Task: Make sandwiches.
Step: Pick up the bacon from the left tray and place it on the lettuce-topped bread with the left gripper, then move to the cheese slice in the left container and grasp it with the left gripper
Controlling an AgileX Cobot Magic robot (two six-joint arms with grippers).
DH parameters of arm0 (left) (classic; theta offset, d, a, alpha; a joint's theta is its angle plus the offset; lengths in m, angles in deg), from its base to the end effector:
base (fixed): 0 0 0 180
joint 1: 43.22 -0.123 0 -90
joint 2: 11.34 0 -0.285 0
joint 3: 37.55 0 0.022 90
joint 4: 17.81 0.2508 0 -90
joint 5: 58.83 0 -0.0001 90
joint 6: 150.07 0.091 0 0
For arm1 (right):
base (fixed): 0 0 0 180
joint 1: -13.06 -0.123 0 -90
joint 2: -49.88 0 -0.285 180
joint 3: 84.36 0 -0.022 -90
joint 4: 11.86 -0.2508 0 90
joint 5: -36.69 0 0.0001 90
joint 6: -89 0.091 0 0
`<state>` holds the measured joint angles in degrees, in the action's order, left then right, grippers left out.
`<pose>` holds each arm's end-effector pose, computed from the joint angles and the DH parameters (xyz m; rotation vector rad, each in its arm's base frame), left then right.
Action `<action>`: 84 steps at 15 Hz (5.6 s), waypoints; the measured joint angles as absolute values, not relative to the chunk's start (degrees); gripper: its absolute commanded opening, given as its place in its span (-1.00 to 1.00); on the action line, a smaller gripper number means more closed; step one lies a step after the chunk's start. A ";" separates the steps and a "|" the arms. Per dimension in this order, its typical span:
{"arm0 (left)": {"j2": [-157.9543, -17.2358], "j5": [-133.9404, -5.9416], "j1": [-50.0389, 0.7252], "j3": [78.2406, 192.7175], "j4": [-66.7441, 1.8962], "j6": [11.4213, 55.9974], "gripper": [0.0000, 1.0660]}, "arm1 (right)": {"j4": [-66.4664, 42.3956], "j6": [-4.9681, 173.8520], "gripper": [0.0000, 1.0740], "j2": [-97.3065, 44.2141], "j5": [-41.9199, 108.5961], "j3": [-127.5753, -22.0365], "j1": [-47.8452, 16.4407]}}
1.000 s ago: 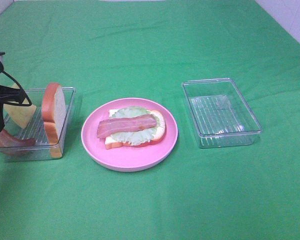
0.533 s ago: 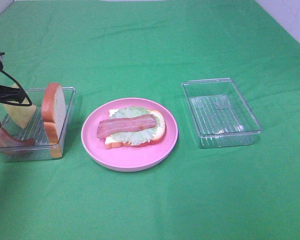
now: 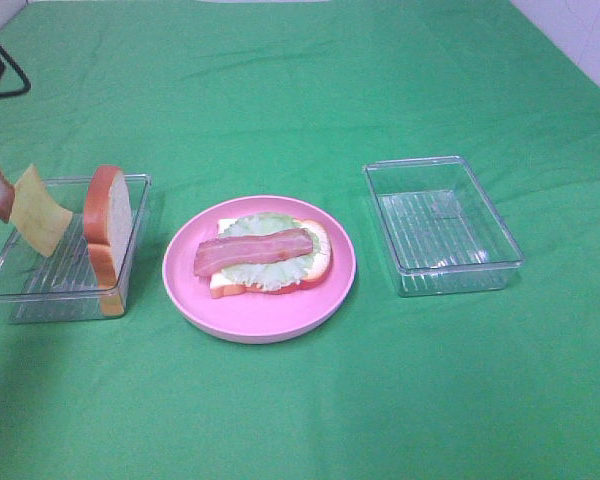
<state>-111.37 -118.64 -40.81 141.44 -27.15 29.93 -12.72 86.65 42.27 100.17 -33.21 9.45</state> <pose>0.3291 -0.0266 0.2922 -0.0228 2.8025 -0.2271 -0.0026 0.0011 0.2610 -0.1117 2.1306 0.0312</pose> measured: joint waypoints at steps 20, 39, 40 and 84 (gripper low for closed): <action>-145.12 -127.41 -15.66 178.34 -53.57 37.72 -1.00 | -12.72 86.65 0.80 42.27 100.17 -33.21 9.45; -151.42 -125.35 -14.52 178.51 -28.93 29.93 -1.00 | -12.78 86.65 0.80 42.27 100.12 -33.21 9.45; -151.42 -124.66 -14.52 178.51 -28.36 28.72 -1.00 | -12.78 86.65 0.80 42.27 100.12 -33.21 9.45; -151.14 -128.78 -41.90 174.38 -20.39 27.98 0.16 | -12.95 86.65 0.80 42.27 100.12 -33.21 9.45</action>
<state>-151.14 -128.78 -41.90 174.38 -20.39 27.98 -12.95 86.65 42.27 100.12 -33.21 9.45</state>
